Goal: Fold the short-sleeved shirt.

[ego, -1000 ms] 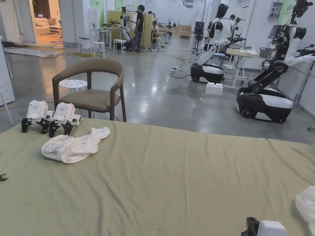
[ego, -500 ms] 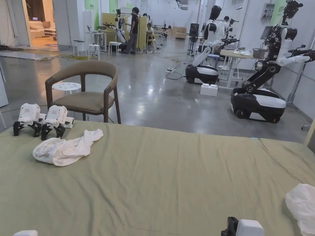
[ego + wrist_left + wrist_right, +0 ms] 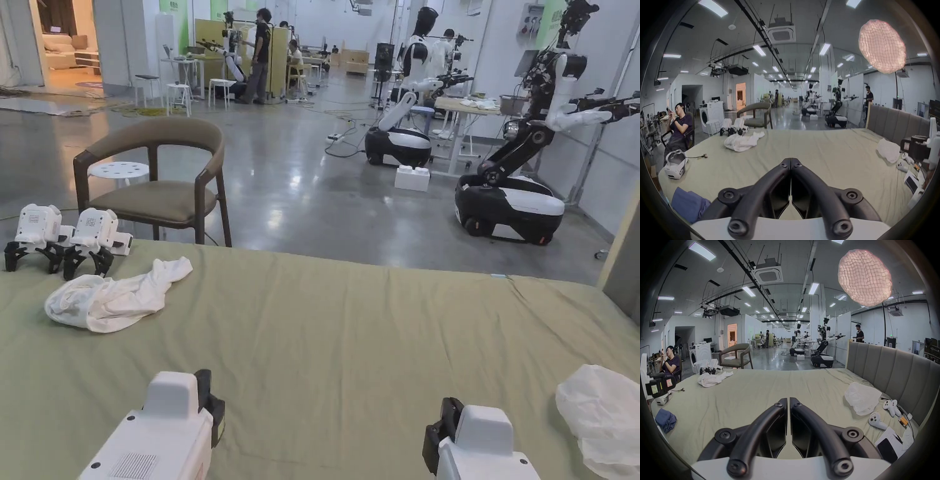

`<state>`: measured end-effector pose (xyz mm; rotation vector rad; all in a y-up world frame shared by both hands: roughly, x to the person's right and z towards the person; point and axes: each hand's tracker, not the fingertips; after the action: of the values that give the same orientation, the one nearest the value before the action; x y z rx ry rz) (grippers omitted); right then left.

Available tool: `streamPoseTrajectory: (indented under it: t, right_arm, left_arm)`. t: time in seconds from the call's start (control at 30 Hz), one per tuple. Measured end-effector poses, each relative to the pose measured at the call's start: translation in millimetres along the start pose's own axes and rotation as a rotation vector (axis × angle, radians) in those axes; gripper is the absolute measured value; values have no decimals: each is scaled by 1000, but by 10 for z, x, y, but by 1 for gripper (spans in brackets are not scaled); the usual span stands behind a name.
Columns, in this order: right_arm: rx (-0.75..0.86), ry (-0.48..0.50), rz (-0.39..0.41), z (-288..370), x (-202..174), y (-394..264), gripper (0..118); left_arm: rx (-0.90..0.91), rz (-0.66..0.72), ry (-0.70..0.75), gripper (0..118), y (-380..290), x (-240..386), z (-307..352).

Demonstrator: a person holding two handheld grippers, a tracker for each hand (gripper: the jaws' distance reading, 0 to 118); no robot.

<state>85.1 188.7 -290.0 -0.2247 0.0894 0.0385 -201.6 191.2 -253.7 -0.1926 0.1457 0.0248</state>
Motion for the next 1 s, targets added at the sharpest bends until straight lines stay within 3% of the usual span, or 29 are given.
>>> streamPoseTrajectory:
  t: [0.9, 1.0]
  right_arm:
    - [40, -13, 15, 67, -16, 31, 2]
    - [34, -18, 20, 45, -7, 31, 9]
  left_arm:
    - [20, -4, 17, 0, 176, 21, 19]
    - [24, 2, 25, 22, 182, -6, 18]
